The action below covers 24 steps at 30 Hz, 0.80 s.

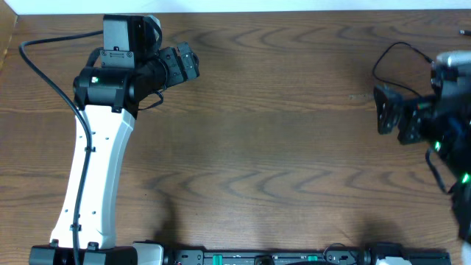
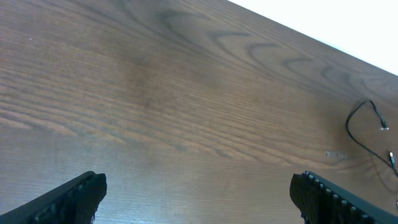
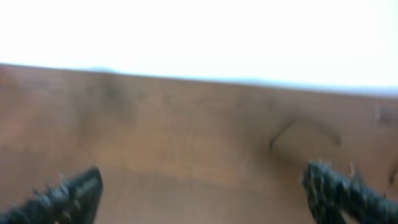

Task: Untangle cables

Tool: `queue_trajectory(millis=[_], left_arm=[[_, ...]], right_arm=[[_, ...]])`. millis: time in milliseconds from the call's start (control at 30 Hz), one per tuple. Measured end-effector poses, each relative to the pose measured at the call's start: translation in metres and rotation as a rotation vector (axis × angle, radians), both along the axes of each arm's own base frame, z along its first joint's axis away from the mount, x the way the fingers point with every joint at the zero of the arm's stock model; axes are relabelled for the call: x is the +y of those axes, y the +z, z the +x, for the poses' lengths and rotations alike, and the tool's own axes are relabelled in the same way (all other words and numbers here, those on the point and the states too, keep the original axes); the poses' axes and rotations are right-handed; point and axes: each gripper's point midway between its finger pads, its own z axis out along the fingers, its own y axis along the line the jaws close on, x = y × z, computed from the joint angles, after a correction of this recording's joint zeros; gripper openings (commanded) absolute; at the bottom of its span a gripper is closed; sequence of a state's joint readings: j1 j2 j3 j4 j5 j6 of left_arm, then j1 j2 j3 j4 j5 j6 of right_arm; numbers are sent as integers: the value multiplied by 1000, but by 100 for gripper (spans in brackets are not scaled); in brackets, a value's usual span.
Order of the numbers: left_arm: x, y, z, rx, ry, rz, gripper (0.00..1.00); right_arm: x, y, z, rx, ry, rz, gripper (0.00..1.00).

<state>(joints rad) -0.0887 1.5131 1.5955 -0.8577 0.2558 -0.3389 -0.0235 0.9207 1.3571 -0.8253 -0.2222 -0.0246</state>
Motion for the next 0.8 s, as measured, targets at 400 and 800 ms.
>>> queue_trajectory(millis=[400, 800], left_arm=[[0, 0, 0, 2, 0, 0, 99], [0, 0, 0, 0, 0, 0, 99]], right_arm=[[-13, -73, -41, -455, -78, -44, 99], [-14, -164, -41, -516, -88, -24, 99]])
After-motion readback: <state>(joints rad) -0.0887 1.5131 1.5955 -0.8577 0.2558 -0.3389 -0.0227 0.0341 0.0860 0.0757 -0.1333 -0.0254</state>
